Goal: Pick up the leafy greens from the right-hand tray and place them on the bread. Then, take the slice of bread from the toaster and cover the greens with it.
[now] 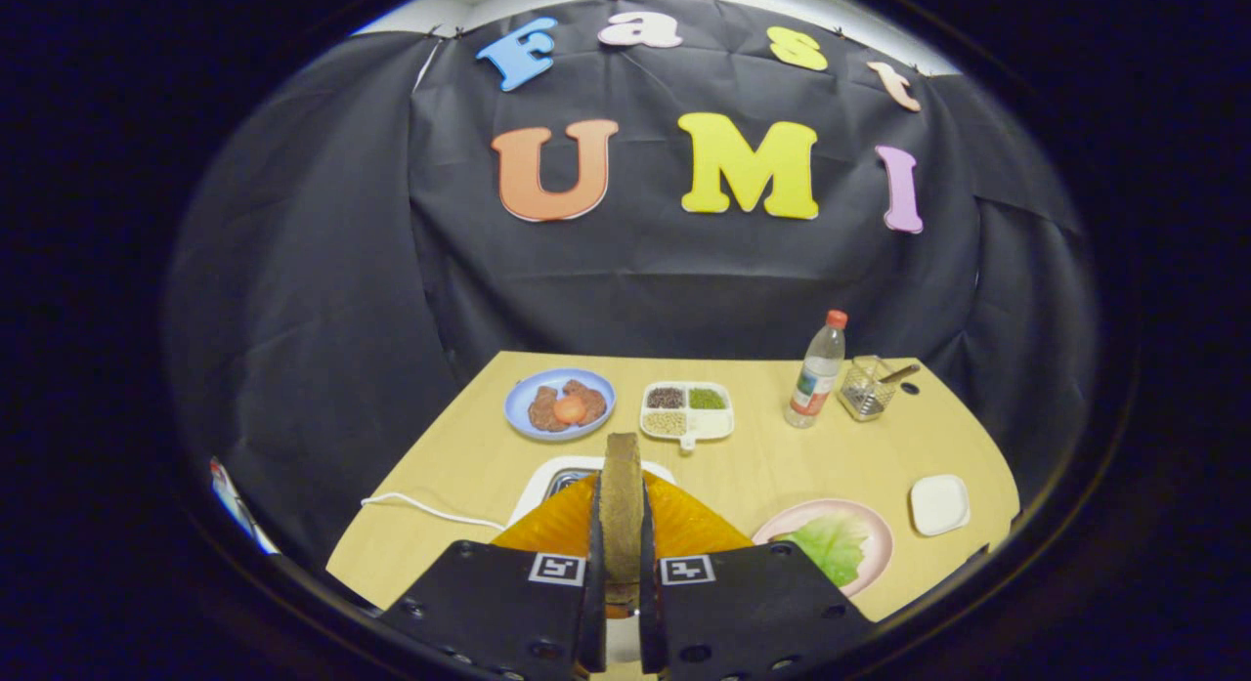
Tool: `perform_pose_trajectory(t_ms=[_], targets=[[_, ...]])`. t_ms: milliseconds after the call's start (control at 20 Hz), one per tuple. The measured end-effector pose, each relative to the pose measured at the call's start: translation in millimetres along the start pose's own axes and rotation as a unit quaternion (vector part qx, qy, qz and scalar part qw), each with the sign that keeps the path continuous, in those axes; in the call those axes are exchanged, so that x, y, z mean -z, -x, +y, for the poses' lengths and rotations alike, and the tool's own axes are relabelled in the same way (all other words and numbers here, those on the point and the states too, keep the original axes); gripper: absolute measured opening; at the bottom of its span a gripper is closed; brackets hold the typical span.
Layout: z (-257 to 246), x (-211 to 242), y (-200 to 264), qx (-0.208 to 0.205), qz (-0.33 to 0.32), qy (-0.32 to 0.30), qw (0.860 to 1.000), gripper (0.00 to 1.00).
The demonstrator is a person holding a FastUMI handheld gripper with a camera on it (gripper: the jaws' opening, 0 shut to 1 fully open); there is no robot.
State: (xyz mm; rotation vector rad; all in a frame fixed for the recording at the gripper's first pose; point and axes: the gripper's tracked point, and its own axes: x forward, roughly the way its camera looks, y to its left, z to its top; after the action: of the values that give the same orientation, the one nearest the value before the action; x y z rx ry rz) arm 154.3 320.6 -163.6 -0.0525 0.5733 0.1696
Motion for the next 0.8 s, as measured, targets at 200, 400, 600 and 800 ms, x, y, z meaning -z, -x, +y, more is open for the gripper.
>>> perform_pose_trajectory(t_ms=[200, 400, 600, 800], targets=[[-6, -31, 26, -0.007, -0.028, -0.002, 1.000, 0.13], [-34, -57, 47, 0.008, -0.064, -0.006, 0.998, 0.13], [-78, -49, 44, 0.036, -0.070, -0.009, 0.997, 0.13], [-124, -15, 19, 0.063, -0.045, -0.019, 0.997, 0.13]])
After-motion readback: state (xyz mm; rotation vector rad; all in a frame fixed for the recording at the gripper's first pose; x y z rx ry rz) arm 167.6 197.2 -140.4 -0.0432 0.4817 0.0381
